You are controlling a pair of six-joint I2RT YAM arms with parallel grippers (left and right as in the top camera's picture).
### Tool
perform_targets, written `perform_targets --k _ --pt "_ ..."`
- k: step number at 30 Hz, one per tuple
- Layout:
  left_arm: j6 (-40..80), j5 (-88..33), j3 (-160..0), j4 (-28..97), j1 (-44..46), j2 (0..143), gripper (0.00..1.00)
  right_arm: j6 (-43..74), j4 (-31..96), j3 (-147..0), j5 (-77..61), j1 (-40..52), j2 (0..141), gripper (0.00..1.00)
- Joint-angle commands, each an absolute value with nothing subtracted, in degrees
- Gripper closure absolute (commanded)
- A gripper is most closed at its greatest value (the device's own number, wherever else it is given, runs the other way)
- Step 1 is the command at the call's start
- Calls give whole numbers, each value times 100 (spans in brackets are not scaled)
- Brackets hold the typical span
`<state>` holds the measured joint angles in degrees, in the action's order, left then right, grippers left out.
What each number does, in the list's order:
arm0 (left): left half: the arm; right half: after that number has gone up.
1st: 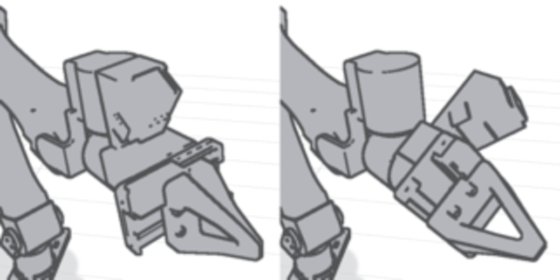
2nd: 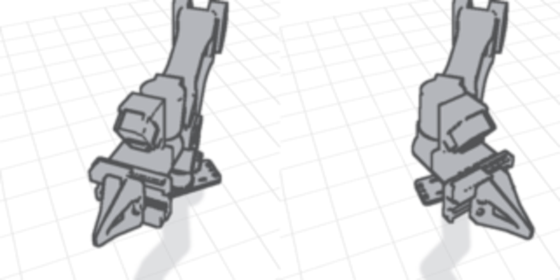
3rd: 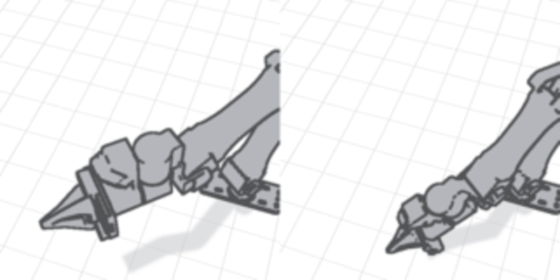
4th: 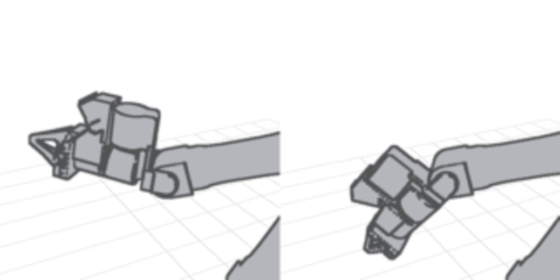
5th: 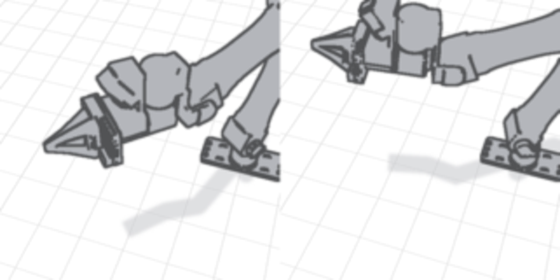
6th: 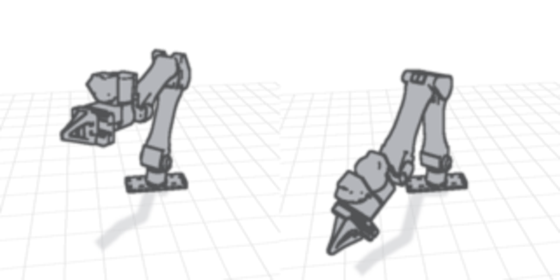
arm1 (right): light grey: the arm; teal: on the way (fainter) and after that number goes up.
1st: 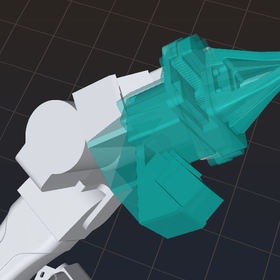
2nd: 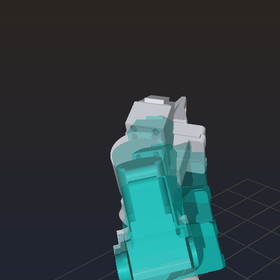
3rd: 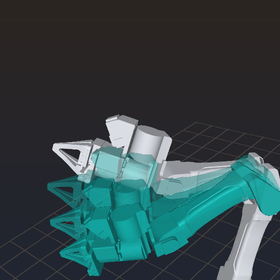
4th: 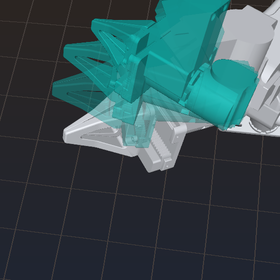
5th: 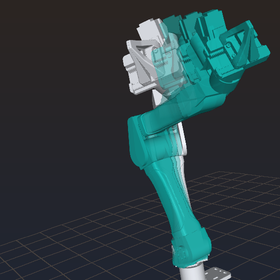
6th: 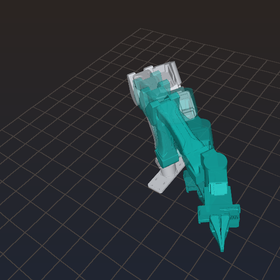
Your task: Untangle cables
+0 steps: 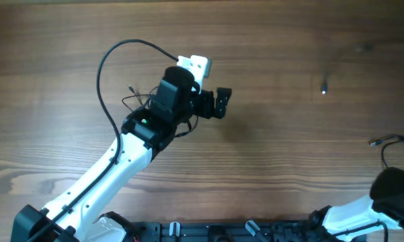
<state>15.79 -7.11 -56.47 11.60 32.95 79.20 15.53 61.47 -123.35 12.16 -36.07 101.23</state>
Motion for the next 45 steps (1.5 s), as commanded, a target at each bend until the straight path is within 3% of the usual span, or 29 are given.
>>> perform_targets --k 1,6,34,35,36,37,38,40,45 --pt "1546 -770 -5653 1135 3470 7950 0 2156 6311 -12416 941 -4689 10095 96" --pt "1549 -1076 -5653 1138 3485 7950 0 2305 6499 -12411 657 -5201 10643 96" --pt "1546 -1450 -5653 1313 3498 7950 0 3406 7376 -12213 742 -5199 11981 96" --pt "1546 -1433 -5653 1313 3498 7950 0 3406 7380 -12213 744 -5199 11981 90" --pt "1546 -1409 -5653 1315 3498 7950 0 3485 7384 -12213 738 -5199 11981 51" --pt "1546 -1409 -5653 1313 3498 7950 0 3503 7382 -12213 711 -5199 11981 19" --pt "1544 -1409 -5653 1313 3498 7950 0 3509 7384 -12213 666 -5192 11979 5" --pt "1546 -1385 -5653 1317 3498 7950 0 3507 7378 -12213 567 -5181 11979 0" --pt "1544 -1081 -5653 1494 3500 7950 0 3247 7249 -12213 -89 -5076 11979 0"
